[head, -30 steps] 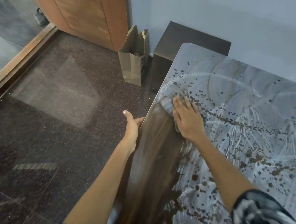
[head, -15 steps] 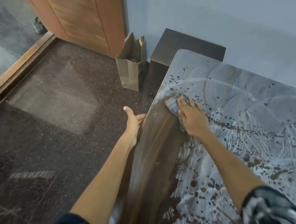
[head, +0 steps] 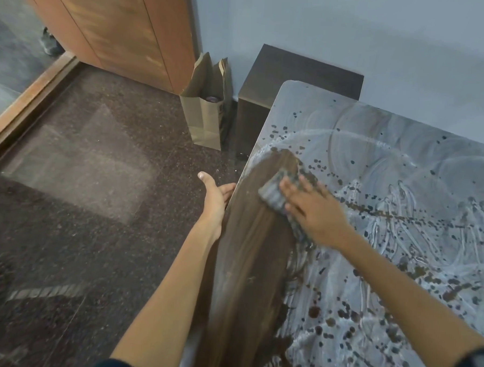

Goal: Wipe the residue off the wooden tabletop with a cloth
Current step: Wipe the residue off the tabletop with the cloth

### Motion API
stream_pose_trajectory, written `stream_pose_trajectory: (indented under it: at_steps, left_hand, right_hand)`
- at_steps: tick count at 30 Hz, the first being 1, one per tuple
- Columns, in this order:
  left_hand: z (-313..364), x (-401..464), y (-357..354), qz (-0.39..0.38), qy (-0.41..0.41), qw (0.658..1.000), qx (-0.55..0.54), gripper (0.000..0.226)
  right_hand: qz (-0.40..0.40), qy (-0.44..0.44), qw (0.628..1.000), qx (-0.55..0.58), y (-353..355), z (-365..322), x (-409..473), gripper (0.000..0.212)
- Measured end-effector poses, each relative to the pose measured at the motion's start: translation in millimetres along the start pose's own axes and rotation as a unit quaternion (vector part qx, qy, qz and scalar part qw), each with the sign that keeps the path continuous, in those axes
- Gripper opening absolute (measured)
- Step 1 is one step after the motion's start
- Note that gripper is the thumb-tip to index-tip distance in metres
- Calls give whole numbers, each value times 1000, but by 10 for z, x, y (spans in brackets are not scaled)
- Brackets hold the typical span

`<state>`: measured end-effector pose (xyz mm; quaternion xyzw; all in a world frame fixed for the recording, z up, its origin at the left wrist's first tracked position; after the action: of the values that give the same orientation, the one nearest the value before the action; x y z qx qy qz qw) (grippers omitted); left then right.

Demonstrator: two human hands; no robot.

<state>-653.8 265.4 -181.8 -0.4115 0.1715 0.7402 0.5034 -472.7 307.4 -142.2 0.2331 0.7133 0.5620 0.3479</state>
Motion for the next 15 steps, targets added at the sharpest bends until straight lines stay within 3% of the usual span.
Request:
stream_pose_trajectory:
  at_steps: [3,5,7,12,15]
  left_hand:
    - [35,36,-31,-4,2,1000,-1,97]
    - [56,62,-13,1,5,1000,-12,99]
    - [76,85,1,4,3,1000,-24,100]
    - [52,112,52,30,-8,999,-44,97]
    - [36,89,37,41,-28,999,-22,94]
  right_hand:
    - [21,-115,992,39,105,244,508,52]
    - [23,-133,990,44,98,91,709,51]
    - [24,-90,995,41,71,-234,706,50]
    - [-3,147,989,32,-93,-858,60,49]
    - [-9,110,994,25,-28,-402,33,44]
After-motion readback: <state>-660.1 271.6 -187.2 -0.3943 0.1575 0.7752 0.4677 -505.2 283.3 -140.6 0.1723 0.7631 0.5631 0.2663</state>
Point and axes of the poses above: each hand's wrist, its own x-axis towards the middle knuckle, its own y-axis out of the back of the hand, z = x × y, the point moved 8 cm from there along x, towards the middle knuckle, and after that the axes turned 5 degrees about y, right-handed, at the moved point
